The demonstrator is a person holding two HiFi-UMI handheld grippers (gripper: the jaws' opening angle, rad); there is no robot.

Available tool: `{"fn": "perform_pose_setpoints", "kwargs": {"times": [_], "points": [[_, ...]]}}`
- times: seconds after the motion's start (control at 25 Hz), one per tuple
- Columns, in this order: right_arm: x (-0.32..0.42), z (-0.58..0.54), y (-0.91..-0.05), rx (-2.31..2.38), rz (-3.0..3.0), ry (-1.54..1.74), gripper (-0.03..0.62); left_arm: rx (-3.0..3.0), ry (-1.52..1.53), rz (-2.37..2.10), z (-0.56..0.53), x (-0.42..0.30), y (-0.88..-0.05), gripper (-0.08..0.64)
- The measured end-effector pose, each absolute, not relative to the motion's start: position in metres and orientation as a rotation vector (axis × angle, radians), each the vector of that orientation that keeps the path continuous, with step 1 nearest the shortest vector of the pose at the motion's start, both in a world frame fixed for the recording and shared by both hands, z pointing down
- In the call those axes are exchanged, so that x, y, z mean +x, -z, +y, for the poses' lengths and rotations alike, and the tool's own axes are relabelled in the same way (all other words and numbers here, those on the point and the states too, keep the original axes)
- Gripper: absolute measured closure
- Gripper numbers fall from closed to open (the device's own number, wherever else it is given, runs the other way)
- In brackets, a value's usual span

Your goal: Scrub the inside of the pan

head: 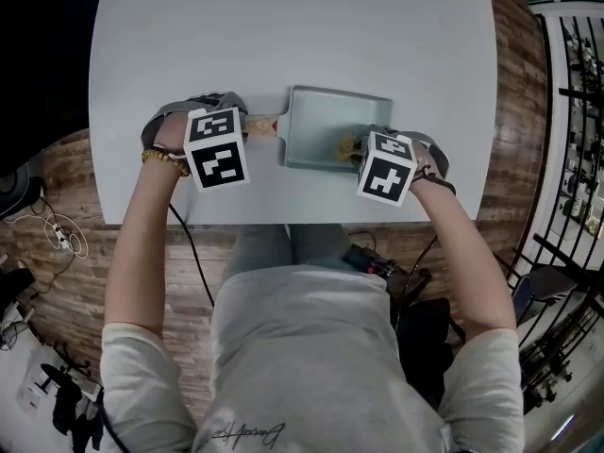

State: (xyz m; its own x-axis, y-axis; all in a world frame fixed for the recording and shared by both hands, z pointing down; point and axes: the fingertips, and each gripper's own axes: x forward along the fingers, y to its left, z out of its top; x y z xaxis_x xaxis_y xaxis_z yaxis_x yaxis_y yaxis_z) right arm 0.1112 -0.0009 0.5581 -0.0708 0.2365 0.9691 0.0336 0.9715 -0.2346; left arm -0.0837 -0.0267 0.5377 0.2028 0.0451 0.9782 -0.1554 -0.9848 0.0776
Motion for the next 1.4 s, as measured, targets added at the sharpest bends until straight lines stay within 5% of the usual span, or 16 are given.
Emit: {"fn": "perform_pose_setpoints", "kwargs": {"times": [1.4], "points": [[0.1095,0.0097,-0.5623,-0.160,-1.652,-0.166,0.520,2.376,-1.924,-0.100,-0.0276,-0.0876,-0.5343,0.367]]}}
